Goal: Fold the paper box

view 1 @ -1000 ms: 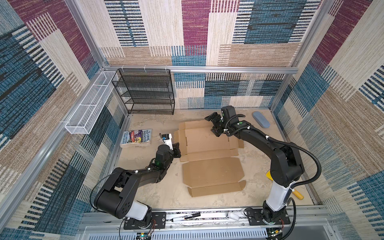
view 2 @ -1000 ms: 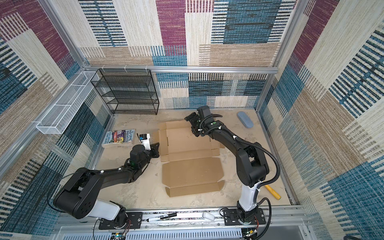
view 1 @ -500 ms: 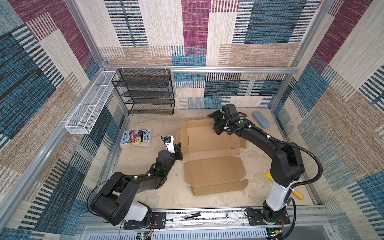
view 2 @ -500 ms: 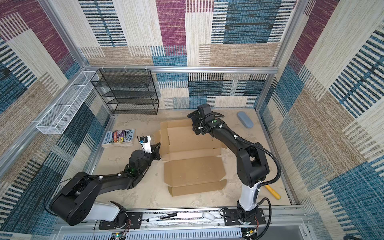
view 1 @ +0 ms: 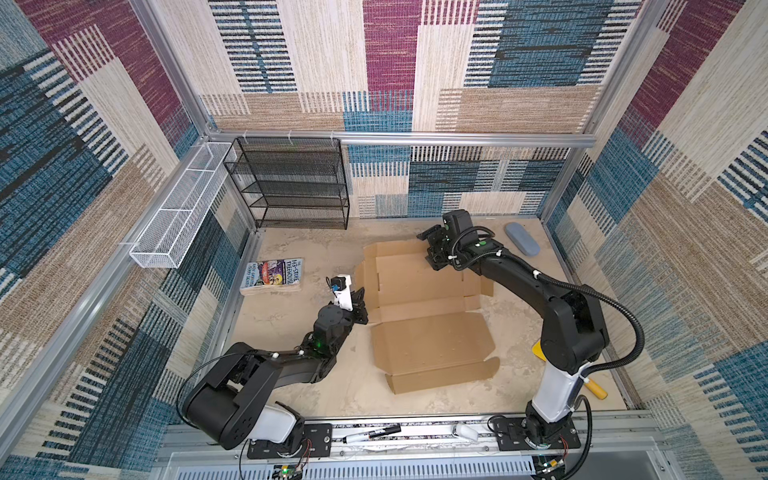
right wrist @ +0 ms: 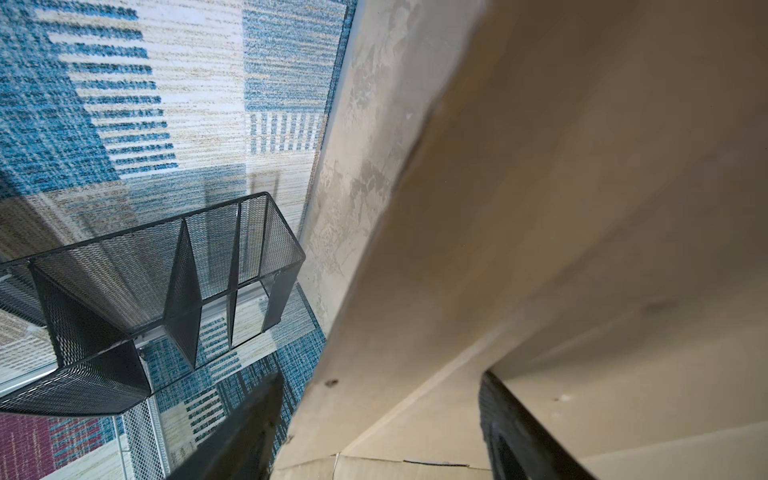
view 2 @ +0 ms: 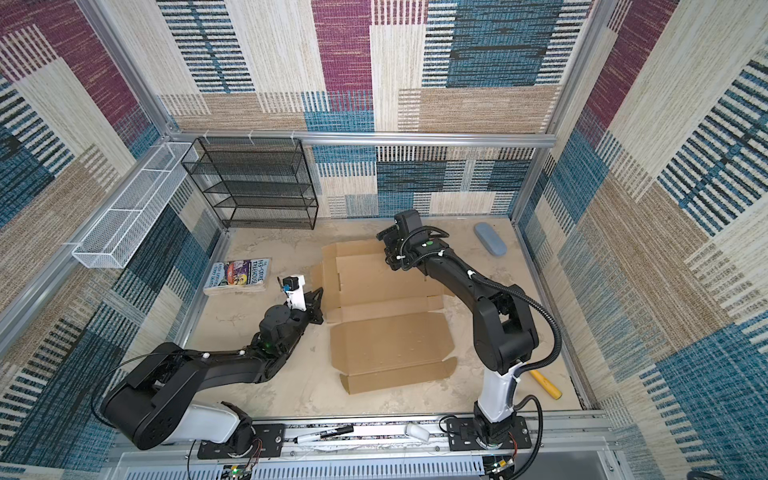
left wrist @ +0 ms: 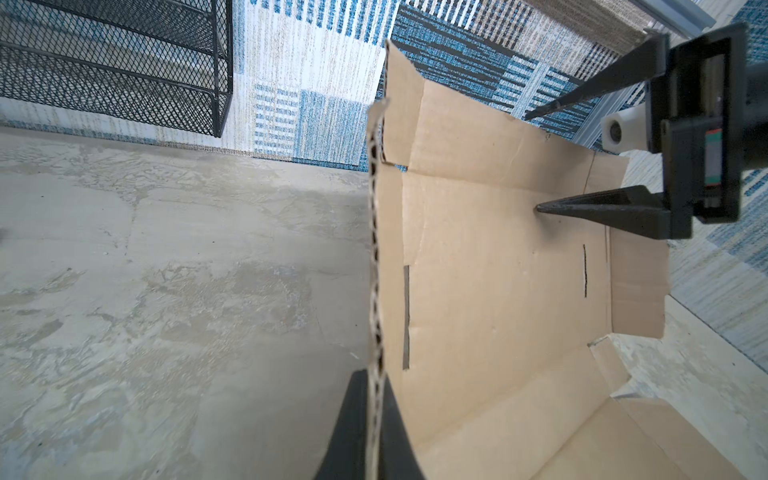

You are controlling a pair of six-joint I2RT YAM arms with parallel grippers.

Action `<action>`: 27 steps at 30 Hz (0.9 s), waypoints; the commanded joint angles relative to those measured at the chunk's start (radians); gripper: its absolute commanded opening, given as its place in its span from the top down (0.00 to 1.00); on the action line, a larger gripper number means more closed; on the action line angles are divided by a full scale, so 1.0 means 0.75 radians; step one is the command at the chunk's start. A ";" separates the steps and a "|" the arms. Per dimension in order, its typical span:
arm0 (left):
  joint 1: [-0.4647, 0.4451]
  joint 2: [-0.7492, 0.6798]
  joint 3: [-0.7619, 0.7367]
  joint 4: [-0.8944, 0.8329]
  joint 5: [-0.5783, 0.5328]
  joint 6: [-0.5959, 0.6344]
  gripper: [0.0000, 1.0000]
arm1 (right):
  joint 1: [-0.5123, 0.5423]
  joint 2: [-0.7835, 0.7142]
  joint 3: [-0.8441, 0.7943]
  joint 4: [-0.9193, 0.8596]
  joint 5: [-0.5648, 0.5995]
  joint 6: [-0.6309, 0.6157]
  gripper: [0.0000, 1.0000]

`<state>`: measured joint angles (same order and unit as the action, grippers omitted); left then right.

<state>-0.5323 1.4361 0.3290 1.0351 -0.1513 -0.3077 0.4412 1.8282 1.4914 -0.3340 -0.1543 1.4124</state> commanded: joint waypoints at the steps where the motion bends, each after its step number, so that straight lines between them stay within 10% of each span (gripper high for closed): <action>1: -0.011 0.013 0.003 0.086 -0.023 0.042 1.00 | 0.003 -0.003 -0.012 0.029 0.014 -0.003 0.28; 27: -0.049 0.053 0.023 0.115 -0.091 0.038 1.00 | 0.018 -0.170 -0.227 0.128 0.051 0.021 0.56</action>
<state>-0.5678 1.4750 0.3359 1.0618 -0.2039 -0.3000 0.4503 1.7107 1.3323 -0.2634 -0.1196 1.4124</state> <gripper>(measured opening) 0.071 0.449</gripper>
